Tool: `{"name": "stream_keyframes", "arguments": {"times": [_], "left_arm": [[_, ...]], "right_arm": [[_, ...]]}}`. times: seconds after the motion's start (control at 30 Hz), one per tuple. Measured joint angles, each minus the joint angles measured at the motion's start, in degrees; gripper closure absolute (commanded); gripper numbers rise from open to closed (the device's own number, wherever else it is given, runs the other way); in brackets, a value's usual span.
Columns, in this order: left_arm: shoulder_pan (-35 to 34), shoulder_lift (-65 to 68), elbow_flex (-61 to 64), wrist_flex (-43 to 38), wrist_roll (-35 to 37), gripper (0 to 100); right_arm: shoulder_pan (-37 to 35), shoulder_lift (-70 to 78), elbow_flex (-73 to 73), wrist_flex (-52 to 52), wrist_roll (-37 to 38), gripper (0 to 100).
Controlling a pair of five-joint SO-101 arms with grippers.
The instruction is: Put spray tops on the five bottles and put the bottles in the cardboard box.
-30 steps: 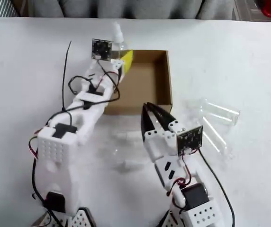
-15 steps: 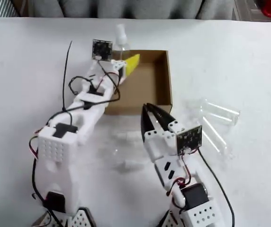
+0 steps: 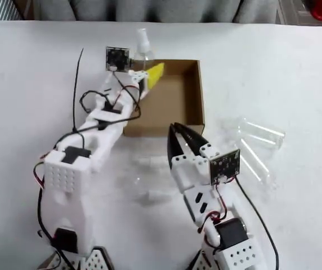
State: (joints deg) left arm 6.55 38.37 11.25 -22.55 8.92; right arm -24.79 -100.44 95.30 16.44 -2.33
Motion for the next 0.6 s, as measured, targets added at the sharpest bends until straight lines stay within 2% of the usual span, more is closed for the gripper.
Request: {"name": "stream_keyframes", "arguments": {"times": [0.27, 0.6], "left_arm": [[0.0, -9.9, 12.2, 0.0, 0.4, 65], [0.0, -28.4, 28.8, 0.0, 0.4, 66]], "right_arm": [[0.0, 0.0, 0.0, 0.0, 0.0, 98.2], [0.0, 0.0, 0.0, 0.1, 0.0, 98.2]]}}
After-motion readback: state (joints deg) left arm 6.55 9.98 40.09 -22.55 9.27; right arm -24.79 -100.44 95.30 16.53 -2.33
